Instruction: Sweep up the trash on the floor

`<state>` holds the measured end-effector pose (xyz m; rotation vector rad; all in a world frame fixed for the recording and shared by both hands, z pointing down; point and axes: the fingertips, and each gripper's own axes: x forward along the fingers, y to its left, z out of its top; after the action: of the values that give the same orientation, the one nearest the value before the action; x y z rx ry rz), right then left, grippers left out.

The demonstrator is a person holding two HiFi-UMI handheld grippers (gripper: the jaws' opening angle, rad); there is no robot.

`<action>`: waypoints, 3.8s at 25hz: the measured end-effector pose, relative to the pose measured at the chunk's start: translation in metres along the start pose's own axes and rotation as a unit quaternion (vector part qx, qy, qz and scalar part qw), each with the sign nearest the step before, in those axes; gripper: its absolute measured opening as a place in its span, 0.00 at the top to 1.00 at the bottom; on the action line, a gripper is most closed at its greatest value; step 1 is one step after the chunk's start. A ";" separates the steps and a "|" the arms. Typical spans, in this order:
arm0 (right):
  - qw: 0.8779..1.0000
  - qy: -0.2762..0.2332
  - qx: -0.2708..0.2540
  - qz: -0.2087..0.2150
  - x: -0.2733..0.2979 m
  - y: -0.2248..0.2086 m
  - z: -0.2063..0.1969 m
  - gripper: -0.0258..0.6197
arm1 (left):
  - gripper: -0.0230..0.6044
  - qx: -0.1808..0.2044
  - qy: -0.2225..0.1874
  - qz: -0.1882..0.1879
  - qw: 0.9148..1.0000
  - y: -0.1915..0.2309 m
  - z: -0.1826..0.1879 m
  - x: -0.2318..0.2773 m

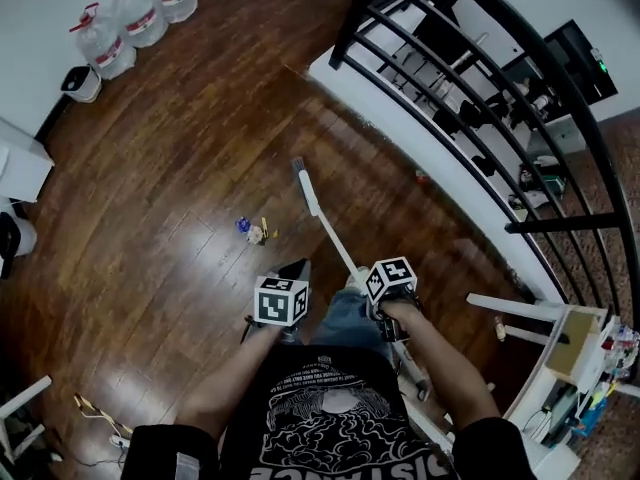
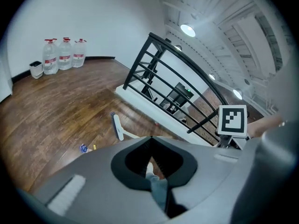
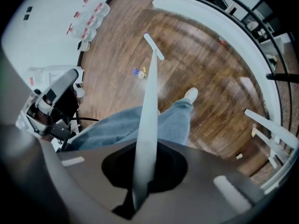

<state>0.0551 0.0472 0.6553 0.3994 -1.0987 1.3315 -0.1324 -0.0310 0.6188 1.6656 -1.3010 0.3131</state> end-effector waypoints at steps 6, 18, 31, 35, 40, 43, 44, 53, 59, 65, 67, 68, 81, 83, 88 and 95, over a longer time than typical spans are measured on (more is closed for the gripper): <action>0.996 -0.058 0.038 -0.050 -0.063 -0.115 0.039 0.96 | 0.96 0.056 -0.015 -0.027 0.998 -0.069 0.056 0.058; 0.981 -0.028 0.097 -0.165 -0.160 -0.373 0.102 0.96 | 0.96 0.073 0.002 -0.022 0.997 -0.186 0.127 0.185; 0.961 0.063 0.093 -0.255 -0.170 -0.472 0.136 0.96 | 0.96 0.058 0.037 0.020 0.997 -0.191 0.126 0.224; 0.960 0.088 0.056 -0.259 -0.159 -0.469 0.133 0.96 | 0.96 0.050 0.038 0.033 0.997 -0.178 0.121 0.220; 0.966 0.091 0.046 -0.238 -0.152 -0.452 0.128 0.94 | 0.96 0.039 0.036 0.040 0.998 -0.172 0.113 0.215; 0.966 0.098 0.032 -0.236 -0.147 -0.439 0.123 0.95 | 0.96 0.029 0.028 0.041 0.998 -0.169 0.112 0.211; 0.966 0.102 0.026 -0.237 -0.144 -0.434 0.121 0.95 | 0.96 0.024 0.025 0.041 0.999 -0.167 0.111 0.209; 0.955 0.133 -0.026 -0.265 -0.121 -0.372 0.096 0.94 | 0.96 0.002 0.005 0.040 0.999 -0.139 0.097 0.169; 0.951 0.135 -0.055 -0.274 -0.096 -0.309 0.080 0.96 | 0.96 -0.011 -0.014 0.041 0.999 -0.112 0.086 0.128; 0.974 0.065 -0.010 -0.215 -0.114 -0.281 0.087 0.96 | 0.96 -0.040 -0.031 0.061 0.997 -0.072 0.071 0.093; 0.973 0.055 -0.010 -0.224 -0.131 -0.290 0.095 0.96 | 0.96 -0.052 -0.030 0.070 0.996 -0.066 0.065 0.094; 0.971 0.052 -0.010 -0.232 -0.139 -0.297 0.100 0.96 | 0.96 -0.056 -0.030 0.072 0.995 -0.066 0.064 0.097; 0.954 0.100 -0.005 -0.283 -0.153 -0.363 0.158 0.96 | 0.96 -0.068 -0.035 0.095 0.993 -0.086 0.080 0.130; 0.950 0.114 -0.023 -0.288 -0.146 -0.356 0.151 0.96 | 0.96 -0.071 -0.033 0.096 0.992 -0.085 0.078 0.131; 0.965 0.107 -0.018 -0.238 -0.121 -0.309 0.137 0.95 | 0.96 -0.077 -0.033 0.091 0.992 -0.079 0.072 0.125; 0.982 0.095 0.014 -0.163 -0.079 -0.234 0.111 0.95 | 0.96 -0.086 -0.041 0.089 0.991 -0.052 0.054 0.092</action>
<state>0.2328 -0.1456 0.7240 0.4428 -0.8154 1.0715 -0.0698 -0.1312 0.6286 1.4342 -1.4995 0.2320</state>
